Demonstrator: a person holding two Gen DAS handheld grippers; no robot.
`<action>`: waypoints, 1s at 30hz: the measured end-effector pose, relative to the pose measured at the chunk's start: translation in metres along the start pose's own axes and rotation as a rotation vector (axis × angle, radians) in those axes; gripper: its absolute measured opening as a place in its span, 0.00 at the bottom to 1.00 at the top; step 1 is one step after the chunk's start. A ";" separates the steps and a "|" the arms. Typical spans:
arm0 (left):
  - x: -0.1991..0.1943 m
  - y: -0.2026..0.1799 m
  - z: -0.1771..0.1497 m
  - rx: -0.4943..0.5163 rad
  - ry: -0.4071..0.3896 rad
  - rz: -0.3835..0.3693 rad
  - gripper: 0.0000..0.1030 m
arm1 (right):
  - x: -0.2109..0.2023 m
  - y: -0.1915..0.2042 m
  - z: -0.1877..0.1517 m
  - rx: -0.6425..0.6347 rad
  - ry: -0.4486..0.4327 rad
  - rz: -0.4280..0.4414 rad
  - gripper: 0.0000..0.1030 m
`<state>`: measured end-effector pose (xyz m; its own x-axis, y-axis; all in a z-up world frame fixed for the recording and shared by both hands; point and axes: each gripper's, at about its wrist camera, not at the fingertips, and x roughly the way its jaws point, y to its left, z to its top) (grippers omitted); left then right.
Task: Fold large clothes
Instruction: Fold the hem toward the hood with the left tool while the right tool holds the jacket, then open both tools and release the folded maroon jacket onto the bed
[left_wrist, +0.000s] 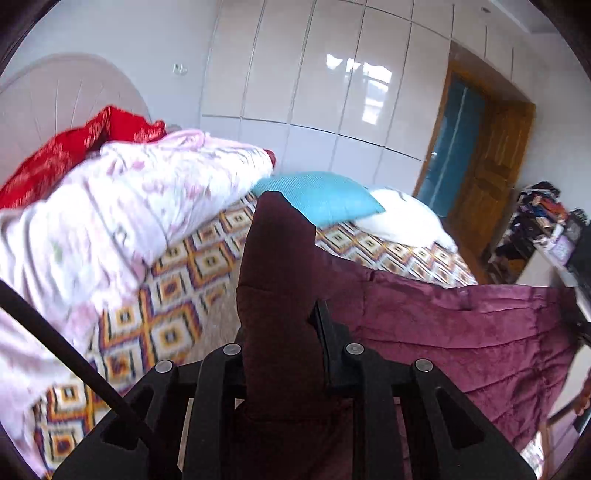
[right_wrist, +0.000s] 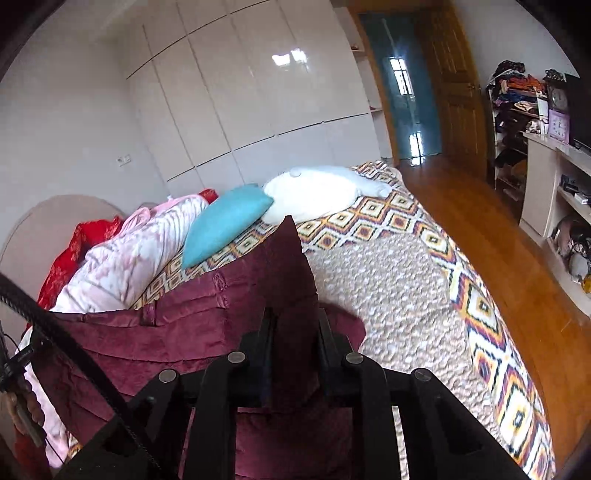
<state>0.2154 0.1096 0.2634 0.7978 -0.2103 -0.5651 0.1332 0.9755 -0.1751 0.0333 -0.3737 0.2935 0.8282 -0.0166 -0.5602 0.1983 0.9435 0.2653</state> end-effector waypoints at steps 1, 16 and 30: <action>0.018 -0.008 0.012 0.014 -0.001 0.024 0.20 | 0.013 0.002 0.012 0.005 -0.006 -0.022 0.20; 0.298 -0.006 -0.063 0.067 0.283 0.350 0.38 | 0.290 -0.056 -0.021 0.073 0.269 -0.272 0.23; 0.105 0.006 -0.043 0.005 0.136 0.162 0.67 | 0.166 -0.029 0.015 0.070 0.122 -0.265 0.64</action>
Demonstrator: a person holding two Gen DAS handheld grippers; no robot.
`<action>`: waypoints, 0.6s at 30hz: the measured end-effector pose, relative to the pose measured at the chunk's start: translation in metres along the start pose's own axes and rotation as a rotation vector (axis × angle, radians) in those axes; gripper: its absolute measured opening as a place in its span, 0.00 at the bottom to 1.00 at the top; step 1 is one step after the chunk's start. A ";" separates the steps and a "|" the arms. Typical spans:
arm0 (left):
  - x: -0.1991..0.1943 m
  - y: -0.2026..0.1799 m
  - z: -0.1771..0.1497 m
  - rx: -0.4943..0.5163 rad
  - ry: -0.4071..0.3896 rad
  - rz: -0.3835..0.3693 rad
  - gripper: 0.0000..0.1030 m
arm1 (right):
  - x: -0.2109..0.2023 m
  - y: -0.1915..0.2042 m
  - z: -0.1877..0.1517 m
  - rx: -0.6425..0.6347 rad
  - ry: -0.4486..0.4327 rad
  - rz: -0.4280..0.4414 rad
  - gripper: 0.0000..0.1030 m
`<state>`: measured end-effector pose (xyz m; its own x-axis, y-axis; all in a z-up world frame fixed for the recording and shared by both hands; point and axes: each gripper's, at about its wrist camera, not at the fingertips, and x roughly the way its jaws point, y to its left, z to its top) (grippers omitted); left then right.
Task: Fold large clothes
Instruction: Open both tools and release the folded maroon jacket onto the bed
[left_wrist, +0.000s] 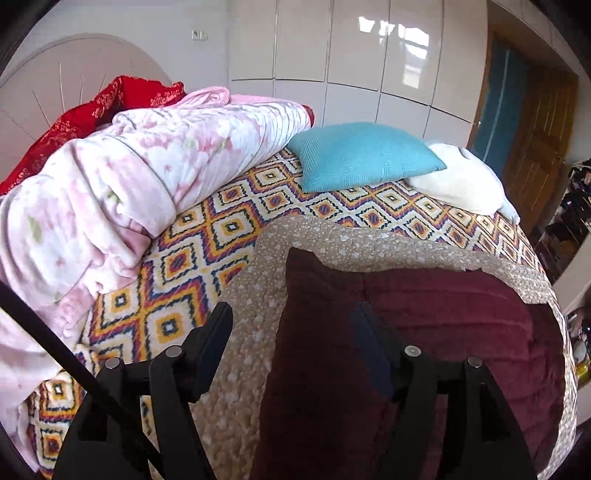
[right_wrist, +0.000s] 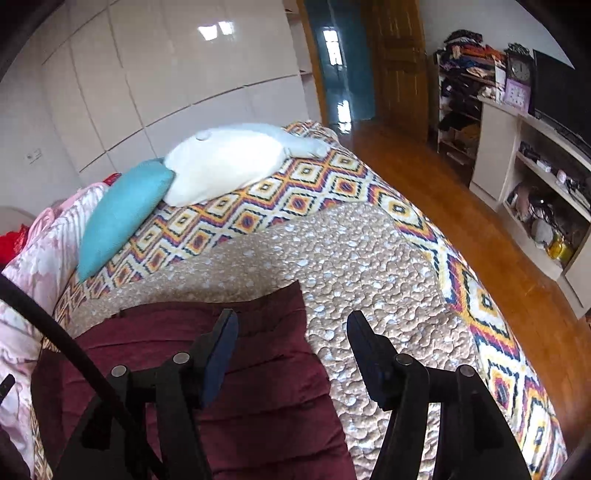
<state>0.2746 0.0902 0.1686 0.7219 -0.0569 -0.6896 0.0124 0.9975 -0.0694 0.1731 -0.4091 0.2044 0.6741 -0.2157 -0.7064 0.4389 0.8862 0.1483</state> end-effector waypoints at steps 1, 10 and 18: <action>-0.017 0.005 -0.012 0.009 -0.011 -0.003 0.68 | -0.014 0.009 -0.004 -0.030 -0.003 0.020 0.64; -0.072 0.037 -0.149 -0.047 0.082 -0.044 0.71 | -0.035 0.149 -0.105 -0.266 0.143 0.267 0.64; -0.067 0.036 -0.225 -0.068 0.161 -0.082 0.71 | 0.064 0.229 -0.150 -0.352 0.180 0.075 0.69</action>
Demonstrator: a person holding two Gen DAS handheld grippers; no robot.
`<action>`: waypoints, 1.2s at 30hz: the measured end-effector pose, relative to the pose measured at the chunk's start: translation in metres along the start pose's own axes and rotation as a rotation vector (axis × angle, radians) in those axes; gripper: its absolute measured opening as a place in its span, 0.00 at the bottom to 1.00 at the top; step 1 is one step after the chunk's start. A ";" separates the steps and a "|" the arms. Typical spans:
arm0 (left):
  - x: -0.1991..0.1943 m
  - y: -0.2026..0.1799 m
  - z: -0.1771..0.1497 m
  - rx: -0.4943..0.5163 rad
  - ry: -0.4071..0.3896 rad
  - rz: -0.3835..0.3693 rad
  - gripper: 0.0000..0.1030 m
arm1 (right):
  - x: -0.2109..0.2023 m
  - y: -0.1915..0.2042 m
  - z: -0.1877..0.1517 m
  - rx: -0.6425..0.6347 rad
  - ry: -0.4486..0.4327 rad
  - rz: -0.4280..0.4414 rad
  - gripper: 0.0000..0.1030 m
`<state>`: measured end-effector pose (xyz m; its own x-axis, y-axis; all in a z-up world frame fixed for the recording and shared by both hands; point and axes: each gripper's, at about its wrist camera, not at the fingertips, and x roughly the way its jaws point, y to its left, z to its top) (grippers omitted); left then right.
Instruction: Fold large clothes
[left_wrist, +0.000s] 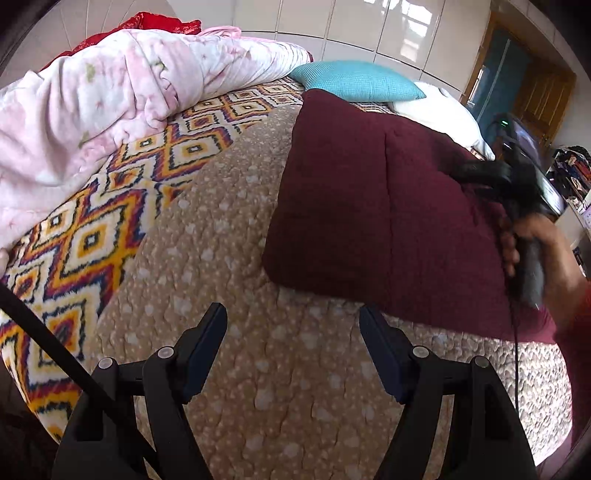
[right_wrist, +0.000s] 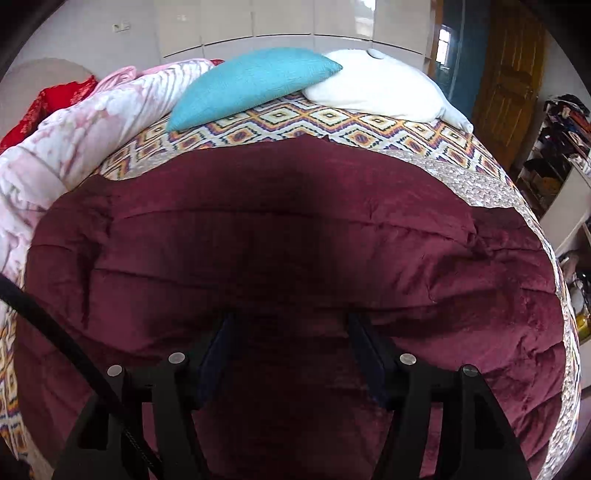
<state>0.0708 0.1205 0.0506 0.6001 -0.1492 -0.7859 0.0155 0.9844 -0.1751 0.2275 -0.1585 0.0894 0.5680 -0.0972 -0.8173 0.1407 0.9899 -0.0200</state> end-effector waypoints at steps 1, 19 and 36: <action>0.000 -0.001 -0.002 0.003 -0.007 0.003 0.71 | 0.010 -0.001 0.006 0.020 -0.004 -0.016 0.70; -0.004 0.000 -0.022 -0.015 -0.021 0.014 0.71 | 0.067 -0.013 0.060 0.017 -0.010 -0.150 0.76; -0.009 -0.015 -0.030 0.019 0.005 -0.008 0.71 | 0.013 0.029 0.007 -0.077 -0.070 -0.059 0.94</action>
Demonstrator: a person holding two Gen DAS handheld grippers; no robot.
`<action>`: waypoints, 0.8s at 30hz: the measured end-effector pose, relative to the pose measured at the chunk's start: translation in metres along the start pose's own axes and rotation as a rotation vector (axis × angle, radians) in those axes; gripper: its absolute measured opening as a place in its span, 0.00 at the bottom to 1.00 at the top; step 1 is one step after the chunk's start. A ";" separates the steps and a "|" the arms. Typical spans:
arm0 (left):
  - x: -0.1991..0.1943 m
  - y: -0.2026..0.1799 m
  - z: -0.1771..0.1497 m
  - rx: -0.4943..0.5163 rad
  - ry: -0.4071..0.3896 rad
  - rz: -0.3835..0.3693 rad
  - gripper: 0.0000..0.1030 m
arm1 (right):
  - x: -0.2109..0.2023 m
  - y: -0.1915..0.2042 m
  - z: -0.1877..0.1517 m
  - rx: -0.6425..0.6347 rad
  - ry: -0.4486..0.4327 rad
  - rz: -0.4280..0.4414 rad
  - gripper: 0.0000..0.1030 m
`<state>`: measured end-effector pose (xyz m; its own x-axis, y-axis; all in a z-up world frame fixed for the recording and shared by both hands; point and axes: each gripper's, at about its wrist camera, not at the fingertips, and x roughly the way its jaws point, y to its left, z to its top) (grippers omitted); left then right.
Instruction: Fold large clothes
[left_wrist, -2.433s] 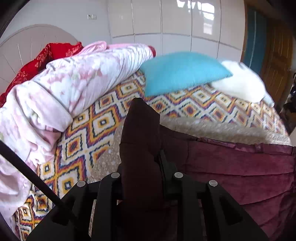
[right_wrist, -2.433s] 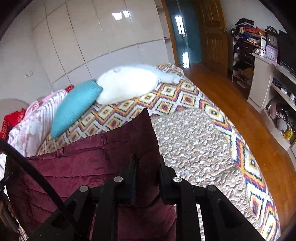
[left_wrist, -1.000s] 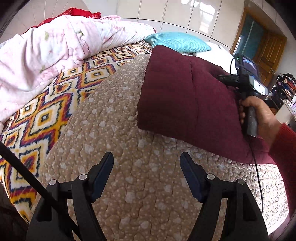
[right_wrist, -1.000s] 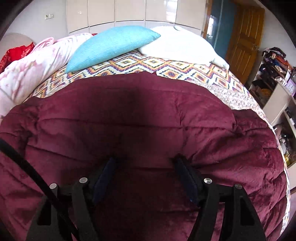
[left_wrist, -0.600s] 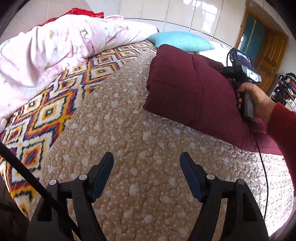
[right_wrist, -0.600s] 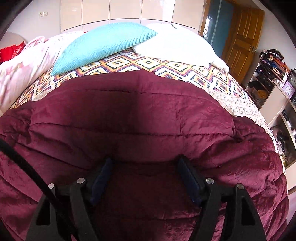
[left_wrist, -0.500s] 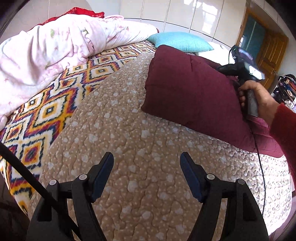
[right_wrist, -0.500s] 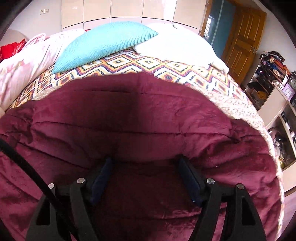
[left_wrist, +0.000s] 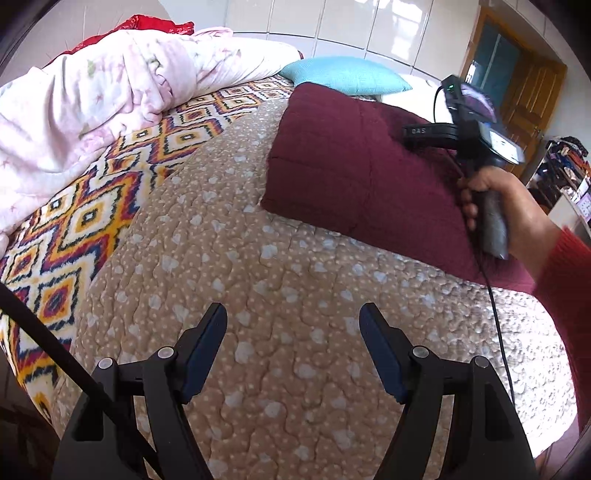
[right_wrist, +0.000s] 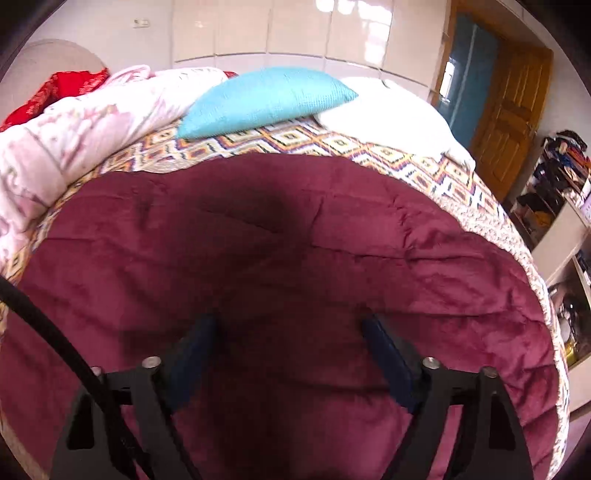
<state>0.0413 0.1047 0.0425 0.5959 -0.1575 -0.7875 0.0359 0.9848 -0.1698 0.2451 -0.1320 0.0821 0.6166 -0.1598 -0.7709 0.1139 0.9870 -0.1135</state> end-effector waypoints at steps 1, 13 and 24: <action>0.003 0.002 0.001 -0.005 0.006 0.002 0.71 | 0.014 -0.002 0.003 0.027 0.027 -0.003 0.97; -0.003 0.009 0.002 -0.024 0.003 0.025 0.71 | 0.018 -0.008 0.015 0.055 0.026 -0.014 0.93; -0.024 -0.017 -0.005 0.047 -0.026 0.035 0.71 | -0.045 -0.109 -0.020 0.164 -0.048 -0.065 0.91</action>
<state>0.0225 0.0911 0.0612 0.6182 -0.1211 -0.7766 0.0519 0.9922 -0.1135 0.1896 -0.2321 0.1166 0.6401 -0.2274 -0.7339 0.2778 0.9591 -0.0549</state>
